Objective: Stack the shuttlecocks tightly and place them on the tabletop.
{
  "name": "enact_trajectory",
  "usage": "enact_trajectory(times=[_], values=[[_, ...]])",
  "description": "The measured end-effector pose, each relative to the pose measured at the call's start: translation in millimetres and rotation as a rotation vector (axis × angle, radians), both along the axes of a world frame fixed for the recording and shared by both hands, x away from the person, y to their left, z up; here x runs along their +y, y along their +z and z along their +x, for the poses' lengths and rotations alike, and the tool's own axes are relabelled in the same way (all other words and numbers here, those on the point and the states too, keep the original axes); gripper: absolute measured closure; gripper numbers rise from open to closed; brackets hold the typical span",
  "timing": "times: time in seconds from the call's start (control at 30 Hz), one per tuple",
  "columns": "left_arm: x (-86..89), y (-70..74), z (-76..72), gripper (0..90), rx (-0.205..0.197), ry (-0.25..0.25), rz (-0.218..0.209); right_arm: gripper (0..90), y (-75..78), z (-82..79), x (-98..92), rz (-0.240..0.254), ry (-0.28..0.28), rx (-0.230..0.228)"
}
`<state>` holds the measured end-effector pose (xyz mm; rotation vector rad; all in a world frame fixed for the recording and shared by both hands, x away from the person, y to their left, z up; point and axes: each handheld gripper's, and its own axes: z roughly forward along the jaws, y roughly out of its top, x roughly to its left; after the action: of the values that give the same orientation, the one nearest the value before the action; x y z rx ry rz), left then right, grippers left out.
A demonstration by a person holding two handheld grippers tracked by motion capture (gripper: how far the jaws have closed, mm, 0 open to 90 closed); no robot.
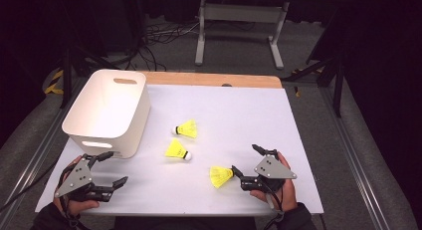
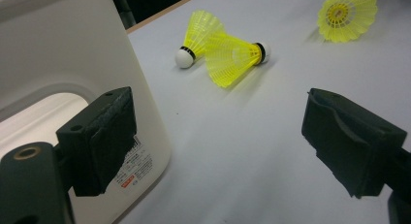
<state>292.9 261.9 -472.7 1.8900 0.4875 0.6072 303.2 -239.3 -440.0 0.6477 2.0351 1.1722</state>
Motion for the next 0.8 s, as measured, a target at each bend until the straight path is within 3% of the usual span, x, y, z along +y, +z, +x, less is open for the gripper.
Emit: enact_trajectory(times=[0.8], values=[[-12.0,-6.5,-0.3,15.4,0.037,-0.027,0.042,12.9,-2.8,10.4,2.3,0.001,0.016,0.063]])
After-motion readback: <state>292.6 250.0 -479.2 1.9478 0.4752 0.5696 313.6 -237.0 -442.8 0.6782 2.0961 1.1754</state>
